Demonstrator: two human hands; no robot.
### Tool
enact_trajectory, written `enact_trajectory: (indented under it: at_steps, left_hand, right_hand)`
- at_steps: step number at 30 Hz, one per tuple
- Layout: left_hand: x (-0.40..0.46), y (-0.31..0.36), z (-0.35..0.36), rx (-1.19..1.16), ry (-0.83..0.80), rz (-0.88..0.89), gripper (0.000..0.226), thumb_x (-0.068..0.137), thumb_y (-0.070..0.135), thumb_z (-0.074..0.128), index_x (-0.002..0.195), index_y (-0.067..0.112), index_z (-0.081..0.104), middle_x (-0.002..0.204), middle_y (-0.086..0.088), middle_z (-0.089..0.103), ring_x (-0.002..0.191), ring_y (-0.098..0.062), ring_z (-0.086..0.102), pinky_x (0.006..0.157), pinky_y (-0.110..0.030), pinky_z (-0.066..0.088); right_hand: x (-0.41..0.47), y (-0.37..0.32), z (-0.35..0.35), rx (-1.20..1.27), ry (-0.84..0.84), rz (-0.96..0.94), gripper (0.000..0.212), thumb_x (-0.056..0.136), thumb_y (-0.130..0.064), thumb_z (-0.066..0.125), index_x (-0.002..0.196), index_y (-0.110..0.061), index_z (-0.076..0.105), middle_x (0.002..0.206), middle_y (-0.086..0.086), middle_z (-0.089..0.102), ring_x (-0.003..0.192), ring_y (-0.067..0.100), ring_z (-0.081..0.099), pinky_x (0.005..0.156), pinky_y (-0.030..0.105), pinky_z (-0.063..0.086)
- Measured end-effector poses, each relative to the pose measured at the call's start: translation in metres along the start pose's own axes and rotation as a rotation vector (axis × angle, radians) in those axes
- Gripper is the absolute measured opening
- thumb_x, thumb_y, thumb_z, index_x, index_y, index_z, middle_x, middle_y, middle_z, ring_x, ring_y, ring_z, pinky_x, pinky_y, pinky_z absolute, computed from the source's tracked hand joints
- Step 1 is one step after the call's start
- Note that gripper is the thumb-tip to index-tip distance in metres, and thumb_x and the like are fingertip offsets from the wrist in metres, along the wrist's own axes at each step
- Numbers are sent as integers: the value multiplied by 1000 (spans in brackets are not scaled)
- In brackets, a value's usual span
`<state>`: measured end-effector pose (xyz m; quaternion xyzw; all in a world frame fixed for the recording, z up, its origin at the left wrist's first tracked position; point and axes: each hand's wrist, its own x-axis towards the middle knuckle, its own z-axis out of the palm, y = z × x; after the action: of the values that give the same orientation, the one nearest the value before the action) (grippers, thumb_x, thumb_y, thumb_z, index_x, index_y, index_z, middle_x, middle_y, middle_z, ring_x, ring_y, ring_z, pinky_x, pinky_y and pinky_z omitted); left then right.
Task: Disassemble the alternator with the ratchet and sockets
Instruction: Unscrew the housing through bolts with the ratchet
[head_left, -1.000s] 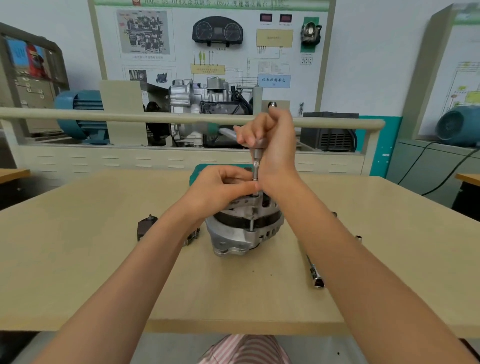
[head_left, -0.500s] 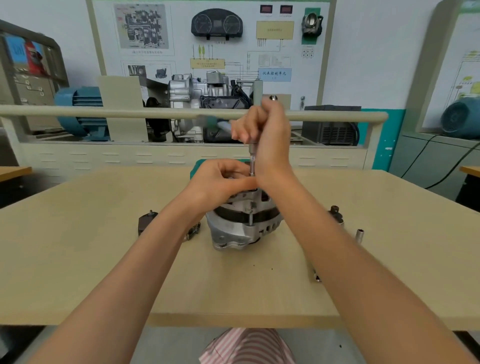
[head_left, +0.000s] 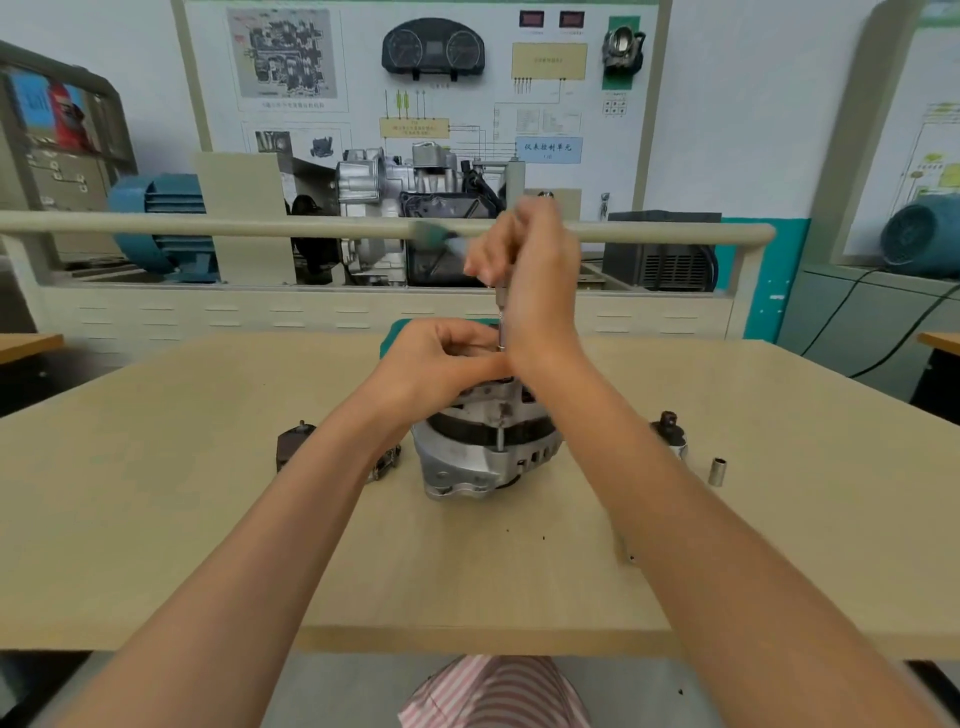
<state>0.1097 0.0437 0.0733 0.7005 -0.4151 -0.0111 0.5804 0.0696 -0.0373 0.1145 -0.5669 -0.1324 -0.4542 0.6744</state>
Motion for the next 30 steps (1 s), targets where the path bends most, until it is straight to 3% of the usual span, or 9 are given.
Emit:
enact_trajectory:
  at_steps: [3, 5, 10, 14, 17, 19, 24, 27, 30]
  left_hand:
    - [0, 2, 0, 138, 71, 81, 36, 84, -13, 56, 73, 21, 54, 64, 4, 54, 59, 4, 50, 57, -14, 43]
    - [1, 3, 0, 167, 75, 99, 38, 86, -10, 56, 79, 26, 46, 75, -2, 54, 71, -5, 51, 65, -22, 45]
    - [0, -4, 3, 82, 75, 33, 22, 80, -2, 65, 72, 18, 65, 67, 0, 67, 61, -2, 62, 56, -15, 50]
    - [2, -8, 5, 32, 66, 27, 15, 79, 7, 71, 72, 20, 66, 60, 12, 64, 61, 0, 60, 58, -11, 48]
    - [2, -7, 1, 19, -1, -1, 7, 79, 19, 74, 82, 25, 71, 73, 10, 71, 71, -3, 65, 68, -13, 50]
    - [2, -6, -1, 10, -48, -17, 12, 81, 21, 73, 89, 29, 72, 86, 9, 74, 84, -5, 69, 79, -16, 53]
    - [0, -3, -2, -43, -41, -42, 14, 80, 14, 73, 92, 18, 73, 85, 4, 75, 79, -2, 69, 67, -9, 50]
    - [0, -2, 0, -16, 1, -40, 11, 78, 6, 73, 81, 16, 71, 71, 7, 72, 68, -1, 67, 64, -10, 50]
    - [3, -2, 2, 117, 75, -25, 26, 79, -9, 61, 64, 12, 60, 52, 7, 59, 47, 3, 53, 47, -10, 41]
  right_hand:
    - [-24, 17, 7, -1196, 164, -560, 28, 79, -29, 36, 68, -11, 55, 69, 1, 52, 70, 16, 44, 78, 27, 32]
    - [-27, 15, 6, -1440, 132, -495, 32, 77, -32, 37, 85, -11, 60, 85, 3, 56, 84, 22, 46, 88, 32, 29]
    - [-10, 7, -18, -1325, 42, -513, 31, 82, -24, 46, 101, -5, 62, 99, 8, 57, 94, 21, 51, 93, 30, 29]
    - [0, 9, -22, -1105, -105, -478, 25, 83, -21, 45, 77, -7, 64, 73, 2, 62, 76, 16, 53, 86, 27, 31]
    - [13, 7, -19, -600, -219, -188, 39, 82, -19, 40, 50, -4, 56, 50, 0, 52, 56, 13, 48, 70, 26, 40]
    - [20, 6, -15, -210, -222, 97, 56, 91, -21, 35, 36, -14, 45, 42, -2, 46, 54, 12, 48, 72, 25, 43]
    - [19, 5, -11, 95, -224, 251, 62, 93, -18, 31, 32, -17, 40, 42, 2, 45, 59, 16, 52, 84, 27, 44]
    - [5, 6, -13, -475, -87, -73, 40, 89, -20, 38, 49, -16, 42, 54, -1, 45, 64, 16, 46, 72, 21, 42]
    - [-16, 11, -8, -1450, 121, -366, 27, 83, -31, 42, 80, -11, 60, 82, 4, 58, 91, 22, 52, 100, 34, 31]
